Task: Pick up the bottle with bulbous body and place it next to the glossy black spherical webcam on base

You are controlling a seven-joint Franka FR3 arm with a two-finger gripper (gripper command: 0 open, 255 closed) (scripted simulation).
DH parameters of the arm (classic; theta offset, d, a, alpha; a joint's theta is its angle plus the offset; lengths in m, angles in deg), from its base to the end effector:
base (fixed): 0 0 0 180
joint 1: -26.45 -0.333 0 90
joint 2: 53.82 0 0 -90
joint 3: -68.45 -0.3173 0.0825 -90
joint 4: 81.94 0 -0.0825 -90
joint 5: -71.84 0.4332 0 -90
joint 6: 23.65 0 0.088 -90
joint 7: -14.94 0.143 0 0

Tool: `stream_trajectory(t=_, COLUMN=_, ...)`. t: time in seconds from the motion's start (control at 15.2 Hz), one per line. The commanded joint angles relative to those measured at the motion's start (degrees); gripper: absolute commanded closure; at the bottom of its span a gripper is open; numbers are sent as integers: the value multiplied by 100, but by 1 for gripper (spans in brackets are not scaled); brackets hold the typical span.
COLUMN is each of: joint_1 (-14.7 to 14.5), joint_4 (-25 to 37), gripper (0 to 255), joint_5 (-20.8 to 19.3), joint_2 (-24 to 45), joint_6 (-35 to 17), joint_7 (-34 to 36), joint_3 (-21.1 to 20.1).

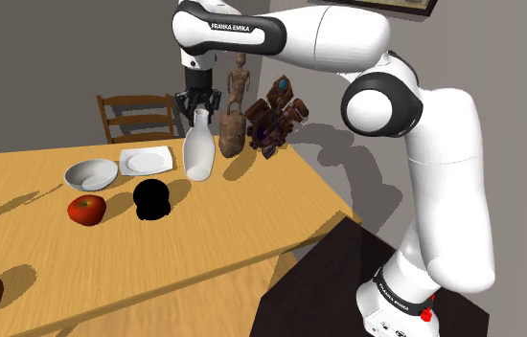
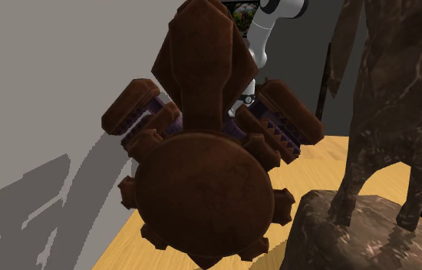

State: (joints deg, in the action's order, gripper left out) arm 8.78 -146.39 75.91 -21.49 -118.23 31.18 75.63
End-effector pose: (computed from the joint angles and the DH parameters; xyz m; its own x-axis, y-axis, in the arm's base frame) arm 0.7424 0.1697 0.4437 0.9954 -0.0891 -0.0342 -0.0889 -0.9960 0.0061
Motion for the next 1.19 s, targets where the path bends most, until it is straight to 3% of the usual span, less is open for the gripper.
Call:
stream_trajectory(t=0.0, joint_1=-54, joint_4=-76, gripper=255, joint_5=-3, joint_2=29, joint_6=-114, joint_7=68, joint_3=-16)
stream_trajectory(t=1.12, joint_1=-95, joint_4=-1268, gripper=255, joint_5=19, joint_2=105, joint_6=-1380, joint_7=33, joint_3=-31)
